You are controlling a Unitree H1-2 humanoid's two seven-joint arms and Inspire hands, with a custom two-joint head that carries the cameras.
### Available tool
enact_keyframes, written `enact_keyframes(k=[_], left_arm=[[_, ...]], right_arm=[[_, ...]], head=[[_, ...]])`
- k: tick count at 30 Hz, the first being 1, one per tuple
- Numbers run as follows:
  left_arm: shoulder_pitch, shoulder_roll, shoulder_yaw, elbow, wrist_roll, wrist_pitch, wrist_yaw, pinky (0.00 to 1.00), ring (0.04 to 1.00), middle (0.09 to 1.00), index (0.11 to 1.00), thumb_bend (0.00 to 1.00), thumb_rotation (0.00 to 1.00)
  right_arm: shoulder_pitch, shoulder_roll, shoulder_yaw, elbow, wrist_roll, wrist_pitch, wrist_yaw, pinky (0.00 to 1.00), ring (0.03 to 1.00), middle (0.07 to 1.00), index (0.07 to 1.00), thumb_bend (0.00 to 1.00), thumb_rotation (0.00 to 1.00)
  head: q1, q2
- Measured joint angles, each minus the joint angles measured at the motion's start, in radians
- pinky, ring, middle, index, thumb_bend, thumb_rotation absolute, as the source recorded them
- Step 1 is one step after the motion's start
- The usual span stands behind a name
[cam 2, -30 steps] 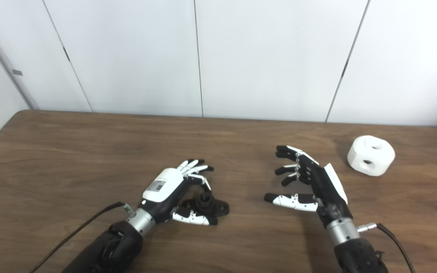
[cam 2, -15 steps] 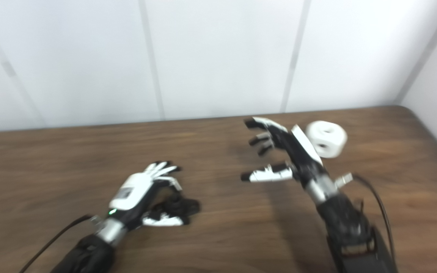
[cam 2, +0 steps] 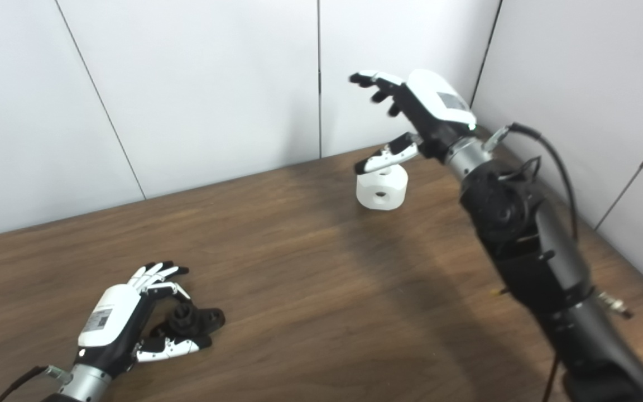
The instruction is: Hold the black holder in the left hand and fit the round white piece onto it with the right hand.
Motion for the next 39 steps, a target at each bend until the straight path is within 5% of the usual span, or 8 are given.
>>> enact_keyframes(k=[15, 20, 35, 39], left_arm=[[-0.011, 0.003, 0.008, 0.02, 0.0, -0.039, 0.004, 1.0, 0.938, 0.856, 0.485, 0.52, 0.05], [-0.015, 0.003, 0.011, 0.029, 0.0, -0.046, 0.004, 1.0, 0.943, 0.857, 0.485, 0.52, 0.05], [-0.016, 0.002, 0.016, 0.033, 0.001, -0.053, 0.004, 1.0, 0.933, 0.854, 0.485, 0.52, 0.05], [-0.016, 0.002, 0.016, 0.034, 0.001, -0.054, 0.004, 1.0, 0.927, 0.849, 0.485, 0.52, 0.05]], right_arm=[[-0.001, 0.01, 0.061, 0.225, -0.016, 0.032, 0.042, 0.77, 0.974, 1.0, 0.974, 0.96, 0.32], [-0.009, 0.011, 0.084, 0.283, -0.013, 0.037, 0.066, 0.71, 0.937, 1.0, 0.97, 0.96, 0.3], [-0.053, 0.034, 0.129, 0.457, -0.008, 0.033, 0.047, 0.76, 0.937, 1.0, 0.976, 0.94, 0.3], [-0.063, 0.057, 0.126, 0.502, 0.01, 0.028, 0.021, 0.71, 0.917, 1.0, 0.972, 0.92, 0.3]], head=[[-0.005, -0.026], [-0.005, -0.034], [0.003, -0.037], [0.011, -0.035]])
